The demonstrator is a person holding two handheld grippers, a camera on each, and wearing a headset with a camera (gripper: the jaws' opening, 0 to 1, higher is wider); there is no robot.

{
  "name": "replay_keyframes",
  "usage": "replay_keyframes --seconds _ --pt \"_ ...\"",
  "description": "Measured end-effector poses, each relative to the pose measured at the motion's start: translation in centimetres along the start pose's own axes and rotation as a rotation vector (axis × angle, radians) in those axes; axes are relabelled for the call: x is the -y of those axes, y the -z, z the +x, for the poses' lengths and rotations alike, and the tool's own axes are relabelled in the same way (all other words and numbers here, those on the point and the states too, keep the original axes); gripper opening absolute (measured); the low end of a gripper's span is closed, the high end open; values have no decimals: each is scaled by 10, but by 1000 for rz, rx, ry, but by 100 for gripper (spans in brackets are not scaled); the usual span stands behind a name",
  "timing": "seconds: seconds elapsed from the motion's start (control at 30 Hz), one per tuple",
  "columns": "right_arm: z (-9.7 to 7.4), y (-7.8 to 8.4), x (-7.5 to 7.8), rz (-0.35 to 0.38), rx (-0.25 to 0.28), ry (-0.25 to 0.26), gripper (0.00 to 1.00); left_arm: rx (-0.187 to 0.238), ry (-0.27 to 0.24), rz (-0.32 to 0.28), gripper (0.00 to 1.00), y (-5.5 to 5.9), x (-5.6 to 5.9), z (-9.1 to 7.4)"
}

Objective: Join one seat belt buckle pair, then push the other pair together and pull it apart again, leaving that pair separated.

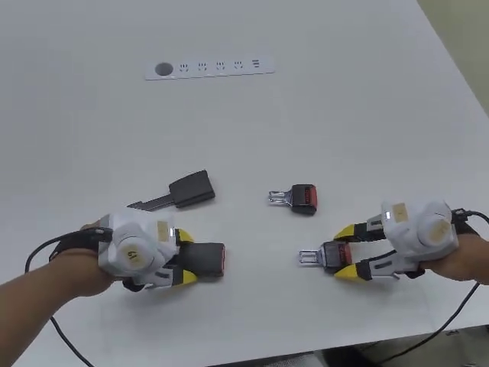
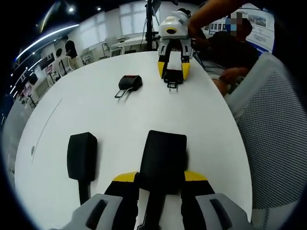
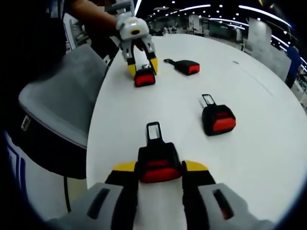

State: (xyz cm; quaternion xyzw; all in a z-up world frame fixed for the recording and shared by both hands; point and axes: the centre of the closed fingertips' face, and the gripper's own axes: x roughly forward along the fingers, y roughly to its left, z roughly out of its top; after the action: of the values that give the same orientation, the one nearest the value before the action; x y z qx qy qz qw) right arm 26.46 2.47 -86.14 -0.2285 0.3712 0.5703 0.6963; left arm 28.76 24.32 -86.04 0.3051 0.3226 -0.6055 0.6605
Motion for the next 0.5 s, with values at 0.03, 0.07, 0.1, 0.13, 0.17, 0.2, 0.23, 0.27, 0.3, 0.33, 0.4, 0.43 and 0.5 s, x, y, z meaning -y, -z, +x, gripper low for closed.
replay_keyframes --seconds 0.03,0.07,0.1,0.13,0.17,0.2,0.23,0.27,0.3,0.33,0.4,0.43,0.5 --pt "0 0 0 0 -1 0 35 1 0 -3 35 0 0 0" --pt "0 0 0 -1 -1 2 35 3 1 -5 35 0 0 0" --pt "0 0 0 2 1 4 35 1 1 -4 35 0 0 0" --pt "0 0 0 5 3 6 35 -4 2 -5 35 0 0 0" --pt "1 -1 0 9 8 9 35 -5 1 -7 35 0 0 0" --pt "1 -1 0 10 12 11 35 -7 -1 -11 35 0 0 0" --pt "3 -3 0 13 15 12 35 -9 -4 -15 35 0 1 0" --pt "4 -4 -1 12 18 13 35 -12 -9 -21 35 0 1 1" --pt "5 -6 -1 11 19 12 35 -12 -11 -23 35 0 1 1" --pt "6 -8 -2 10 22 11 35 -13 -15 -29 35 -1 1 1" --pt "9 -11 -2 6 25 10 35 -15 -20 -35 35 0 1 1" --pt "10 -13 -2 6 26 8 35 -16 -22 -38 35 0 1 1" --pt "12 -16 -1 0 27 5 35 -16 -24 -42 35 0 1 1"
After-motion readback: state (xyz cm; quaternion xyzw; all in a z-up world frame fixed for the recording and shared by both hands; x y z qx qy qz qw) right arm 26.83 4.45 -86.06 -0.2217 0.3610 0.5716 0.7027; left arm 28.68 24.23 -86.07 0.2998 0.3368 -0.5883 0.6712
